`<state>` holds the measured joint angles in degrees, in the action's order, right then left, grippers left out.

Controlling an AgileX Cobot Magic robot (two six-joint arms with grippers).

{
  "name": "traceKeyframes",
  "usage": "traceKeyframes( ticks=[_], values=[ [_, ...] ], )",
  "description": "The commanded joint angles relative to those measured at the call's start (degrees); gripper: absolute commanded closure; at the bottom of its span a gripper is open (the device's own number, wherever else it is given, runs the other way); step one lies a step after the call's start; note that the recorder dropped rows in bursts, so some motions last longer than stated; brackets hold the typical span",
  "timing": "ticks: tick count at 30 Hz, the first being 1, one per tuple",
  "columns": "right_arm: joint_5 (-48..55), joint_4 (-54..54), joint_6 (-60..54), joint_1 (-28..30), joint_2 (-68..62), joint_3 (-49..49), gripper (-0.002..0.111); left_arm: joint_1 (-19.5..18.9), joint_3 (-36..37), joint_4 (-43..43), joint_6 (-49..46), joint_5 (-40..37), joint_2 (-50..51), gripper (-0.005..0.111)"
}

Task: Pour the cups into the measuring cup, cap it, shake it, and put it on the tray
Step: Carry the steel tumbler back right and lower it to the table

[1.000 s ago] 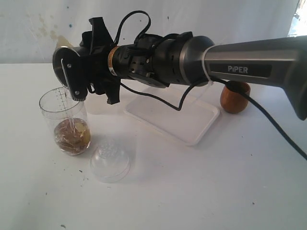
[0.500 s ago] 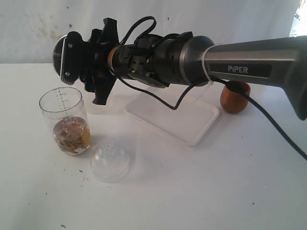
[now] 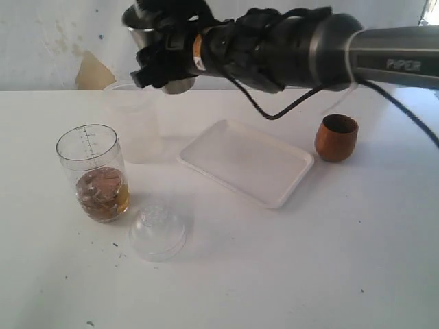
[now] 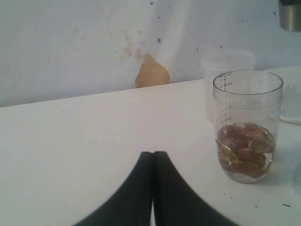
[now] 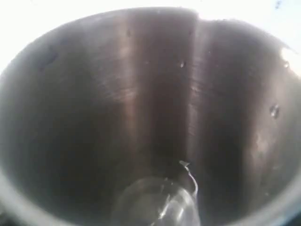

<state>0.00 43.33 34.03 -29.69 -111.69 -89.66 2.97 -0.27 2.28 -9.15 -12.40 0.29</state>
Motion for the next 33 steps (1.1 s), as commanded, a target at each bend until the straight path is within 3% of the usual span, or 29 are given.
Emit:
traceKeyframes(
  ticks=[1,5,8,15,27,33],
  values=[
    [-9.45,-0.29,7.52,5.88,7.67,8.24,0.108,-0.01,0.27,0.00,0.10,0.76,-0.29,0.107],
    [-11.66,-0.16,7.62,12.87,13.54,17.73,0.108,-0.01,0.27,0.00,0.10,0.76,-0.29,0.107],
    [-31.24,-0.05,7.49,21.28,19.09,31.03,0.108,-0.01,0.27,0.00,0.10,0.76,-0.29,0.107],
    [-44.21,0.51,-0.46,32.00,21.22,48.33,0.108,-0.01,0.27,0.00,0.10,0.76,-0.29,0.107],
    [-49.48,-0.50,-14.35,33.20,17.39,57.96,0.108,-0.01,0.27,0.00,0.10,0.76,-0.29,0.107],
    [-55.85,-9.49,-21.41,33.20,11.05,60.22,0.108,-0.01,0.27,0.00,0.10,0.76,-0.29,0.107]
  ],
)
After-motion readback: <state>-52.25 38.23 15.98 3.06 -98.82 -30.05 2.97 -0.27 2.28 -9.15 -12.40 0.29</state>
